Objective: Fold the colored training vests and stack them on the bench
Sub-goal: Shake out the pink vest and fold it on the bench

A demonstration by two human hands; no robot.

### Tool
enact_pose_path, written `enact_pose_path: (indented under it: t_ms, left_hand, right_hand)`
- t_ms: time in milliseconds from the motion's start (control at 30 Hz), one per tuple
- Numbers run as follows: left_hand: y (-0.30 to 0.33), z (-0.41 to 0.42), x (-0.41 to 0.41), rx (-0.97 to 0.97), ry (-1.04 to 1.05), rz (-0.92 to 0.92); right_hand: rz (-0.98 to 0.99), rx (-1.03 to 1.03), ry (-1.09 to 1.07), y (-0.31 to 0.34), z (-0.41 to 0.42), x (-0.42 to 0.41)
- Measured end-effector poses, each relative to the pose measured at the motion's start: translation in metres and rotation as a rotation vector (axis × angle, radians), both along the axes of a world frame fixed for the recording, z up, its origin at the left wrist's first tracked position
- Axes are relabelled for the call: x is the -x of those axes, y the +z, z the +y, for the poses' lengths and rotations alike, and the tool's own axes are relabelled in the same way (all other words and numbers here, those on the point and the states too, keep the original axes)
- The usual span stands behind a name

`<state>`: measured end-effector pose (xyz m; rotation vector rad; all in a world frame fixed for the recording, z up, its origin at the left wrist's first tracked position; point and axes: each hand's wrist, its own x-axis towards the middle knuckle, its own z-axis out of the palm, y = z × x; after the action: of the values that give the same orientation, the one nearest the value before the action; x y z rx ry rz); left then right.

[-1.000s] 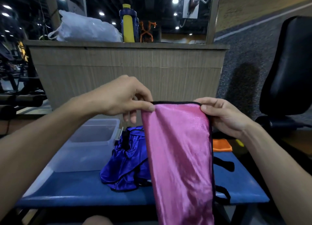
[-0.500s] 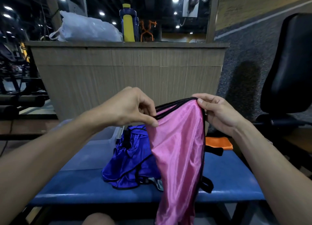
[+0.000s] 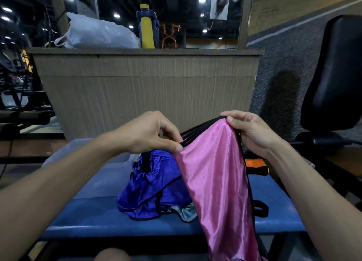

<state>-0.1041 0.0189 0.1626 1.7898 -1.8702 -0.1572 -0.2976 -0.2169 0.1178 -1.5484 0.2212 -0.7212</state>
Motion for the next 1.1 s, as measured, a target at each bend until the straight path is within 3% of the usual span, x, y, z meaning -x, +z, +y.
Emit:
enact_pose_path:
  t_ms: [133, 433, 600, 800, 933, 1100]
  left_hand:
    - [-0.004, -0.003, -0.001, 0.169, 0.018, -0.162]
    - [-0.007, -0.012, -0.005, 0.138, -0.098, -0.312]
    - [-0.007, -0.008, -0.012, 0.076, -0.050, -0.634]
    - [-0.004, -0.007, 0.003, 0.048, -0.141, -0.371]
    - [0.003, -0.013, 0.004, 0.072, -0.002, -0.673]
    - [0.011, -0.016, 0.013, -0.004, 0.123, -0.787]
  right_hand:
    - [0.045, 0.037, 0.004, -0.006, 0.000, -0.001]
    - [0.086, 0.039, -0.002, -0.016, 0.002, -0.004]
    - [0.099, 0.015, -0.039, -0.021, -0.004, 0.001]
    - [0.136, 0.004, -0.050, -0.031, -0.007, -0.001]
    - [0.065, -0.061, -0.043, -0.033, -0.010, -0.002]
    - [-0.044, -0.128, 0.019, -0.022, -0.007, 0.006]
